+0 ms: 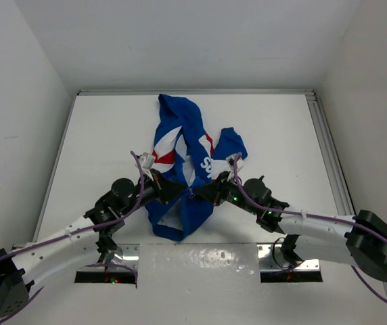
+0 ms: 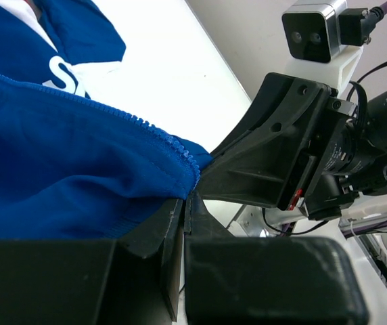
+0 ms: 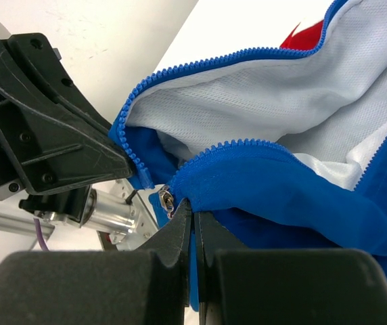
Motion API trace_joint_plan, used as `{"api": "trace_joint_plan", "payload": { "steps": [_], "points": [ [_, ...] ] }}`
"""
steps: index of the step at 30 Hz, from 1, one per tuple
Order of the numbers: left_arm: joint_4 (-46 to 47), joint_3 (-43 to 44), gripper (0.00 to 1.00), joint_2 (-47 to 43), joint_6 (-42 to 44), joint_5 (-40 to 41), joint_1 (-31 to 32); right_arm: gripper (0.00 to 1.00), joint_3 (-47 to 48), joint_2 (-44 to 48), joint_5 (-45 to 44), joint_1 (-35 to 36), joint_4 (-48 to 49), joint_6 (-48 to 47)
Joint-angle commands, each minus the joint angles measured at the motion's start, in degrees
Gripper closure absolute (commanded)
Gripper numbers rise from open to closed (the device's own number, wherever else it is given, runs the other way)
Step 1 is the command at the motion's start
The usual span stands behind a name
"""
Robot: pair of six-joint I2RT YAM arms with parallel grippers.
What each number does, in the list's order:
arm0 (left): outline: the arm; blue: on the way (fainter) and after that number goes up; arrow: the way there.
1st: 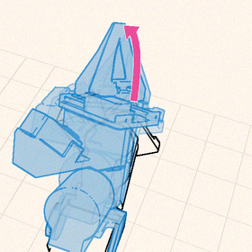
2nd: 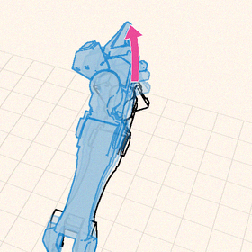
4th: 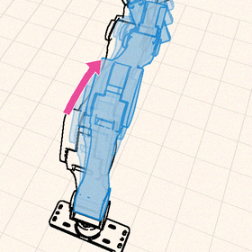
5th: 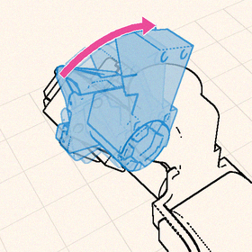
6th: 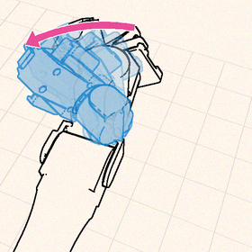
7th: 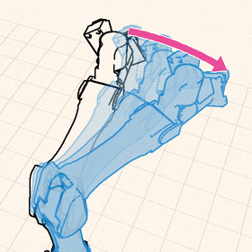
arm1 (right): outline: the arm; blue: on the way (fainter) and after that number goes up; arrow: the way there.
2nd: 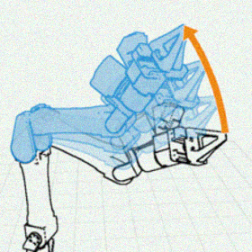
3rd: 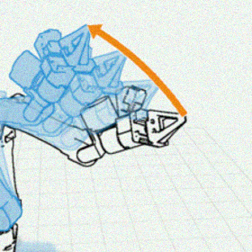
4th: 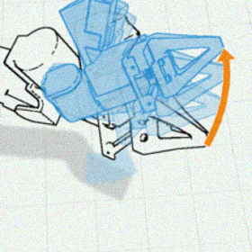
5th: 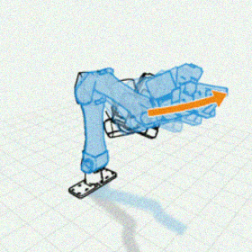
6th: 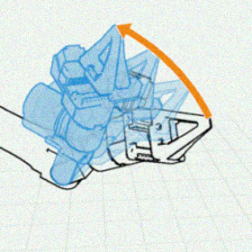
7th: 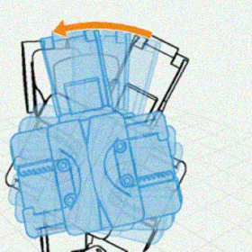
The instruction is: Zip up the jacket
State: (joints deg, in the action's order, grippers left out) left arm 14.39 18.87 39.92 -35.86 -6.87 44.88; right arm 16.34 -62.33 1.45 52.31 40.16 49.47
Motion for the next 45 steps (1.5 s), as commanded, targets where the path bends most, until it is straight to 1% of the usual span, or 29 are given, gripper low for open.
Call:
{"api": "trace_joint_plan", "payload": {
  "steps": [1, 20, 40, 45],
  "points": [
    [4.0, 1.7, 1.0, 0.1, 0.2, -1.7, -0.3, 1.0, 2.0, 1.0, -1.2, 0.0, 1.8, -1.0],
    [4.2, 1.2, 1.0, 1.4, -0.2, -0.9, -0.3, 1.0, 1.9, 1.3, -0.6, 0.0, 2.3, -1.1],
    [3.1, 1.3, 1.0, -0.1, 0.3, 1.4, -0.3, 1.0, 1.5, 1.9, -0.6, 0.0, 1.8, -1.2],
    [3.1, 1.3, 1.0, 0.7, 0.3, 1.4, -0.3, 1.0, 1.6, 1.9, -0.4, 0.0, 1.9, -1.1]
  ]
}}
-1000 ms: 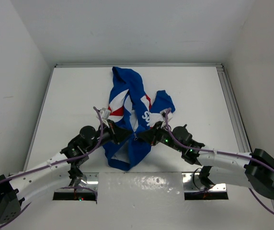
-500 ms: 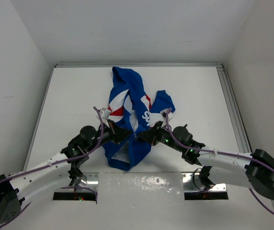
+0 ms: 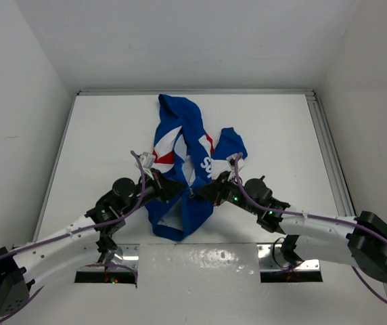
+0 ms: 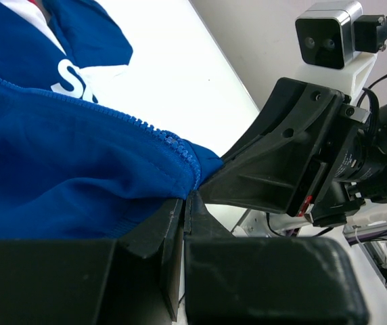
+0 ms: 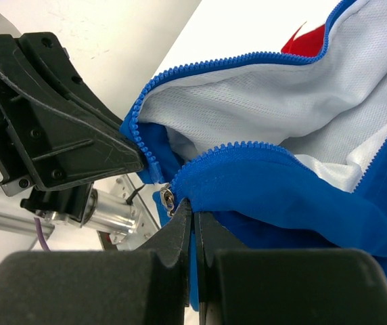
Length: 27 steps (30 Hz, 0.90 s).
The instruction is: Zip up the jacket
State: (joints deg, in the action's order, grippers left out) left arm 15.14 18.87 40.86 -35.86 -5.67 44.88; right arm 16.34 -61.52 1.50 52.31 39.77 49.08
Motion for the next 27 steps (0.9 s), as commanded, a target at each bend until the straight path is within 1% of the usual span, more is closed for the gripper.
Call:
{"api": "trace_joint_plan", "payload": {
  "steps": [1, 27],
  "points": [
    [2.4, 1.3, 1.0, -0.3, 0.3, 0.1, -0.3, 1.0, 1.5, 1.1, -0.4, 0.1, 2.3, -0.7],
    [3.1, 1.1, 1.0, 1.8, 0.7, -4.4, -0.3, 1.0, 2.9, 0.8, -0.8, 0.1, 1.5, -1.3]
  ]
}}
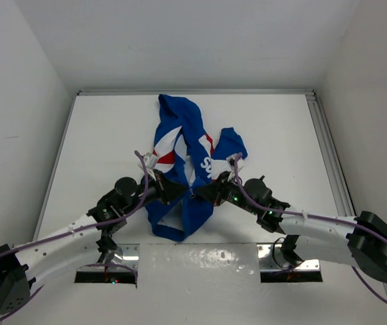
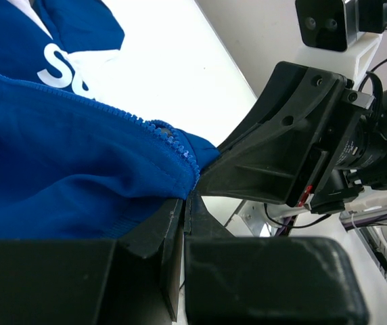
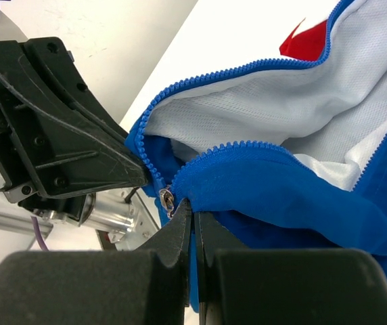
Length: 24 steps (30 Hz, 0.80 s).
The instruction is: Zip up the jacket
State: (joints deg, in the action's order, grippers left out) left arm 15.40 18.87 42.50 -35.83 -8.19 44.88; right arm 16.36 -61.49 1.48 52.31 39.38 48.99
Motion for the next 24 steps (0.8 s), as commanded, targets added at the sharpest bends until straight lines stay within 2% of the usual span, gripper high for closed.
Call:
{"api": "trace_joint_plan", "payload": {
  "steps": [1, 15, 24],
  "points": [
    [2.8, 1.1, 1.0, 0.2, 0.7, -2.0, -0.3, 1.0, 3.1, 0.8, -0.7, 0.1, 1.8, -1.3],
    [-1.3, 2.2, 1.0, 0.6, 2.0, -2.5, -0.3, 1.0, 5.4, 0.9, -0.4, 0.1, 0.1, -2.7],
    [-5.2, 3.5, 1.0, 1.0, 3.3, -1.7, -0.3, 1.0, 8.3, 1.8, 1.1, 0.1, -4.9, -2.5]
  ]
}}
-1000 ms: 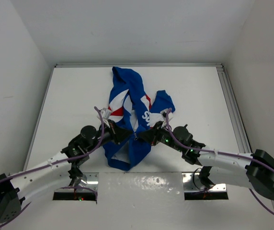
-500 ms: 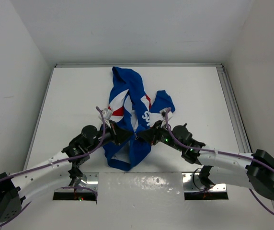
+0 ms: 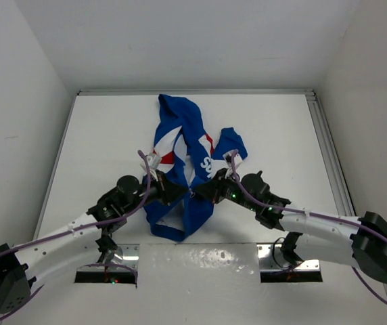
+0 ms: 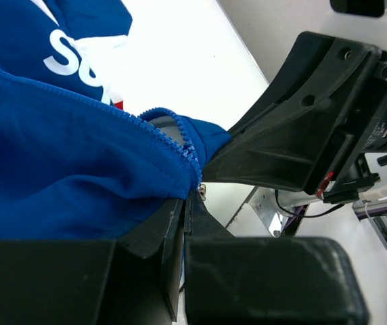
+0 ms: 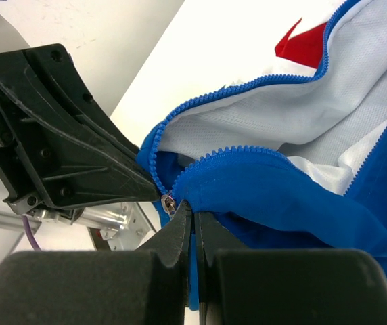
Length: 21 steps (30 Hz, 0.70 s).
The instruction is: Zip up the jacket
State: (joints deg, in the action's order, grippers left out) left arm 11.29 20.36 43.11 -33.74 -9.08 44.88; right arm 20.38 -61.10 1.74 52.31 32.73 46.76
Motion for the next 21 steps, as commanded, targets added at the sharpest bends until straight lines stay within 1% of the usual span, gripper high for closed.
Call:
{"api": "trace_joint_plan", "payload": {
  "steps": [1, 5, 9, 11, 16, 18, 21],
  "points": [
    [-1.3, 2.1, 1.0, 0.8, 1.4, -0.9, -0.3, 1.0, 4.8, 1.2, 1.1, 0.1, 1.2, -0.2],
    [-1.8, 2.8, 1.0, 1.4, 1.8, -1.6, -0.3, 1.0, 6.5, 0.4, 2.4, 0.1, -0.4, 1.6],
    [-2.8, 3.1, 1.0, 1.5, 2.1, -1.9, -0.3, 1.0, 10.0, -0.3, 2.5, 0.0, -4.2, 2.9],
    [-2.8, 3.0, 1.0, 1.4, 2.0, -2.5, -0.3, 1.0, 11.5, -1.7, 1.2, 0.0, -5.7, 3.6],
    [-2.8, 2.8, 1.0, 0.6, 1.5, -3.6, -0.3, 1.0, 15.0, -5.3, -1.2, 0.0, -5.9, 6.1],
    [-4.9, 2.6, 1.0, -0.1, 1.6, -3.0, -0.3, 1.0, 16.4, -5.9, -1.4, -0.1, -5.6, 6.7],
    [-7.6, 2.3, 1.0, -2.1, 1.5, 0.8, -0.3, 1.0, 16.7, -4.7, -0.2, 0.0, -5.1, 6.9]
  ]
}}
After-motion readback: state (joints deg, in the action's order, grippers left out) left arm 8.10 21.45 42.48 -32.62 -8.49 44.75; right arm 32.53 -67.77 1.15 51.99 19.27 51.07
